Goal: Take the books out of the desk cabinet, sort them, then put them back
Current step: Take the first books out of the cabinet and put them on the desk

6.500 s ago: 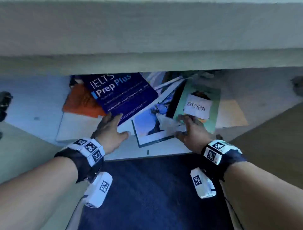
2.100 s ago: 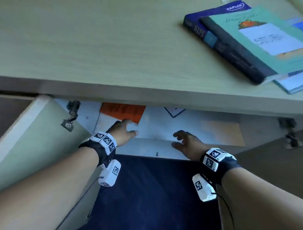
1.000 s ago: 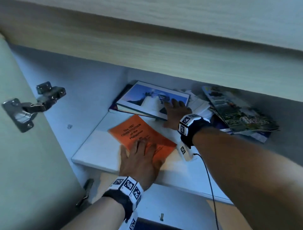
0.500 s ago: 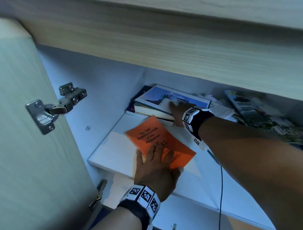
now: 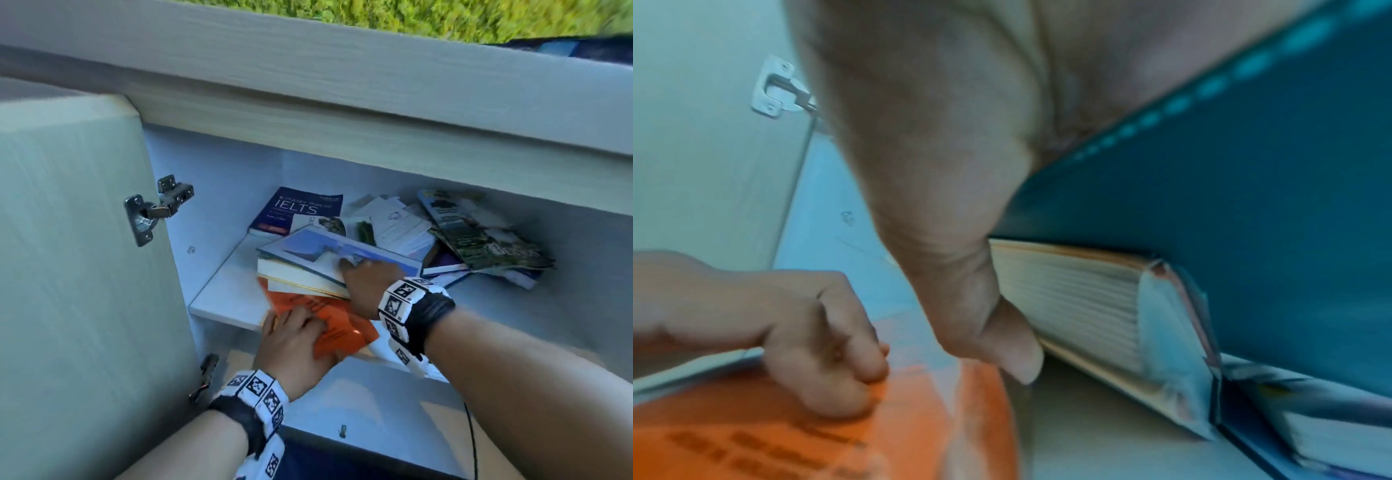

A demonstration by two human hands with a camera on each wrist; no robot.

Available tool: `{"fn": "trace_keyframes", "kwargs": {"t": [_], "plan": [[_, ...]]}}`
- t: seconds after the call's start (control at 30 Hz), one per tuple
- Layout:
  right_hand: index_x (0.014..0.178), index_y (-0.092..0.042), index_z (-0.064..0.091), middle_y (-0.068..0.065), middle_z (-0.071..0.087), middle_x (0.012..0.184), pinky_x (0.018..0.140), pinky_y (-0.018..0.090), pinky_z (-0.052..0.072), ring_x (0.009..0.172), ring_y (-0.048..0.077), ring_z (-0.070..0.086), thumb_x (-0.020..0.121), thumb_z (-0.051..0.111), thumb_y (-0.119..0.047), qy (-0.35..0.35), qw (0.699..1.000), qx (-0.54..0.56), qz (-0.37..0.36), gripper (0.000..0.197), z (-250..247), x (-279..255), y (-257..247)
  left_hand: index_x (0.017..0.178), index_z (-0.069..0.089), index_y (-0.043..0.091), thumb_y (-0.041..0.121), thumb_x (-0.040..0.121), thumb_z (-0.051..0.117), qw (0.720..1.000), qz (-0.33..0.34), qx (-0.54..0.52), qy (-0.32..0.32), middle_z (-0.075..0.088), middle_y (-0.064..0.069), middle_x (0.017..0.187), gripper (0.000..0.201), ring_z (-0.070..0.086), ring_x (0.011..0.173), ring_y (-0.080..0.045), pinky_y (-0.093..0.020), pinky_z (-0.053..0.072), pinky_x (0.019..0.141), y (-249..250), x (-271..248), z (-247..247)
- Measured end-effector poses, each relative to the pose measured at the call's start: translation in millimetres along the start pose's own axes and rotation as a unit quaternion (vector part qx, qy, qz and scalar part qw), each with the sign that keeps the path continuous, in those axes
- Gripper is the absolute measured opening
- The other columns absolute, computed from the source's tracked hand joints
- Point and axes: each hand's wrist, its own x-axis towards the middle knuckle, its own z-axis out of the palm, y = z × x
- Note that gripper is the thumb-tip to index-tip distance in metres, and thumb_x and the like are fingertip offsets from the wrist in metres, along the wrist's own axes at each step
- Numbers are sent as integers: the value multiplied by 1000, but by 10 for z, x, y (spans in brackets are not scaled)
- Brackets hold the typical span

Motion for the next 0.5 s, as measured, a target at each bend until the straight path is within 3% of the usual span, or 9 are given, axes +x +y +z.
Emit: {"fn": "trace_keyframes", "kwargs": {"t": [0.1,0.2,0.33,0.43,0.5], "plan": [[144,-16,40,11,64,121,73,43,50,106,37,66,92,61,-40,-18,1000,1,-1,60,-116,-246,-18,122,70,37,71,72,57,996,-43,-78,10,39,9,143,62,31,135,-19,-38,24,120,-110,-296,-2],[137,-18,45,14,64,120,74,39,48,102,36,64,91,59,-46,-45,998,42,-6,56,-352,-438,120,120,74,35,52,73,79,980,-89,-175,43,30,6,148,50,25,142,-18,-31,25,121,-82,-386,7],[130,-18,55,7,67,111,65,29,46,87,27,58,87,68,-44,-52,991,120,16,51,-680,-553,334,133,65,36,51,89,68,985,-87,-146,-14,30,1,154,46,19,145,-19,-30,18,121,47,-272,-89],[127,-14,55,8,65,113,83,39,57,98,28,63,86,70,-38,-49,982,175,59,50,-853,-607,506,141,56,38,51,95,59,986,-95,-110,-77,25,-1,161,48,15,150,-22,-35,18,122,55,-173,-239],[123,-18,55,9,66,109,85,43,59,96,29,65,86,69,-34,-15,977,200,78,43,-873,-653,549,143,53,37,47,97,59,980,-109,-111,-120,21,-2,164,48,15,152,-25,-36,17,123,41,-83,-296]]}}
